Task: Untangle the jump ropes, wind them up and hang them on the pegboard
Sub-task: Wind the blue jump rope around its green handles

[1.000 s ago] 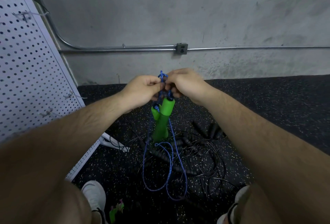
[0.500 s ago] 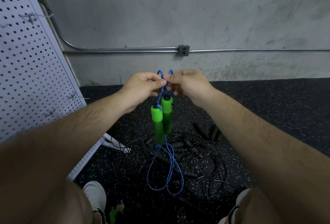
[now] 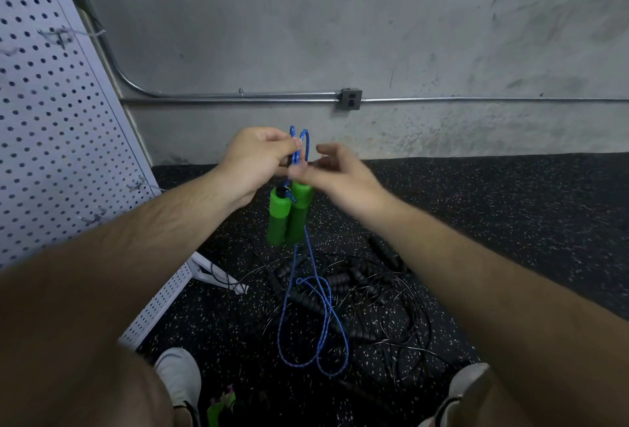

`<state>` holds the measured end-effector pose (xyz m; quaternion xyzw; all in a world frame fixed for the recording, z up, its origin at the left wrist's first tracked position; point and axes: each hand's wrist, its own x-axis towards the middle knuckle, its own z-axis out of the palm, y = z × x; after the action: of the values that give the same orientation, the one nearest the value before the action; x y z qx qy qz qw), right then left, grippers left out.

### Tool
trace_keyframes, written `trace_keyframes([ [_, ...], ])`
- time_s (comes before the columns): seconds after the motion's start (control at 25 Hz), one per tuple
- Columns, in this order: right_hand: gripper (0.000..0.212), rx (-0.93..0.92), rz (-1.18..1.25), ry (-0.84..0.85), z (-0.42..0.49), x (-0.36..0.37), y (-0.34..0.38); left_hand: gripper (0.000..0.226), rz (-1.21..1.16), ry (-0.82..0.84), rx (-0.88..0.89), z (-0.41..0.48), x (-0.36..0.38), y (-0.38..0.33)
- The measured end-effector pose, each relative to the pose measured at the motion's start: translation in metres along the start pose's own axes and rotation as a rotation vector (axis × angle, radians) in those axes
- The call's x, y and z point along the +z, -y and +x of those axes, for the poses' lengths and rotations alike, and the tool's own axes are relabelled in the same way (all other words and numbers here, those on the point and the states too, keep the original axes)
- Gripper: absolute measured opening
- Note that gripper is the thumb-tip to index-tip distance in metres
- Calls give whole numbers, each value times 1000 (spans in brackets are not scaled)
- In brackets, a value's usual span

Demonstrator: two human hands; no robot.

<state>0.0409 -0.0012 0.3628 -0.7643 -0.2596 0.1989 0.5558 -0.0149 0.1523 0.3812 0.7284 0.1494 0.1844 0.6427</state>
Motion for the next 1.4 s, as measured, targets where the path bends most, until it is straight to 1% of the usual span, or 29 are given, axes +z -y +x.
trace_keyframes([
  [0.04, 121, -9, -132, 0, -5, 9, -9, 9, -58, -17, -12, 1, 0, -3],
  [0.08, 137, -17, -216, -7, -9, 20, -19, 9, -121, -31, -28, 2, -1, -6],
  [0.12, 143, -24, -268, -26, -12, 33, -27, 8, -177, -44, -47, 3, -2, -8],
  [0.16, 141, -25, -291, -57, -14, 44, -34, 8, -230, -53, -63, 4, -5, -8],
  [0.2, 133, -20, -294, -88, -14, 53, -40, 8, -272, -64, -75, 6, -6, -9],
  [0.24, 117, -15, -281, -120, -13, 59, -43, 9, -317, -70, -82, 8, -7, -9],
  [0.32, 75, -11, -293, -186, -7, 61, -42, 9, -387, -97, -86, 13, -12, -11],
  [0.36, 62, -15, -334, -198, -4, 57, -39, 10, -392, -114, -93, 15, -16, -10],
  [0.4, 55, -22, -389, -195, 1, 52, -36, 13, -360, -130, -114, 19, -21, -7],
  [0.44, 52, -28, -456, -182, 5, 45, -33, 20, -270, -152, -144, 21, -28, -5],
  [0.48, 51, -26, -539, -166, 10, 37, -30, 30, -75, -176, -155, 22, -37, -1],
  [0.52, 51, -29, -639, -149, 14, 30, -27, 40, 211, -191, -129, 23, -46, 2],
  [0.56, 51, -39, -747, -128, 18, 24, -26, 42, 523, -195, -45, 23, -55, 6],
  [0.6, 53, -62, -854, -104, 20, 19, -25, 34, 779, -178, 99, 18, -60, 7],
  [0.64, 54, -93, -950, -82, 23, 15, -24, 25, 908, -96, 272, 14, -62, 9],
  [0.68, 55, -127, -1037, -64, 24, 13, -23, 37, 982, 40, 410, 8, -60, 9],
  [0.72, 57, -162, -1108, -51, 26, 11, -21, 60, 1043, 182, 499, 4, -57, 14],
  [0.76, 57, -201, -1160, -43, 26, 11, -18, 78, 1134, 283, 533, 1, -52, 19],
  [0.8, 58, -243, -1196, -35, 26, 12, -16, 89, 1230, 319, 555, 1, -47, 27],
  [0.84, 59, -279, -1219, -22, 26, 14, -13, 93, 1313, 319, 574, 1, -41, 33],
  [0.88, 61, -309, -1223, -7, 25, 15, -12, 91, 1378, 302, 572, 3, -36, 39],
  [0.92, 63, -328, -1215, 2, 23, 16, -12, 84, 1419, 290, 565, 7, -32, 44],
  [1.0, 72, -333, -1190, -23, 22, 10, -16, 70, 1441, 247, 602, 14, -29, 46],
  [1.08, 85, -265, -1140, -70, 20, -5, -20, 67, 1411, 211, 595, 20, -34, 48],
  [1.12, 88, -209, -1078, -80, 18, -13, -23, 68, 1398, 197, 570, 22, -37, 49],
  [1.2, 85, -126, -897, -63, 17, -19, -23, 68, 1374, 189, 536, 21, -40, 52],
  [1.32, 68, -206, -766, -109, 17, -11, -21, 69, 1306, 226, 458, 15, -35, 49],
  [1.4, 62, -247, -719, -167, 17, -3, -20, 71, 1293, 236, 418, 11, -31, 48],
])
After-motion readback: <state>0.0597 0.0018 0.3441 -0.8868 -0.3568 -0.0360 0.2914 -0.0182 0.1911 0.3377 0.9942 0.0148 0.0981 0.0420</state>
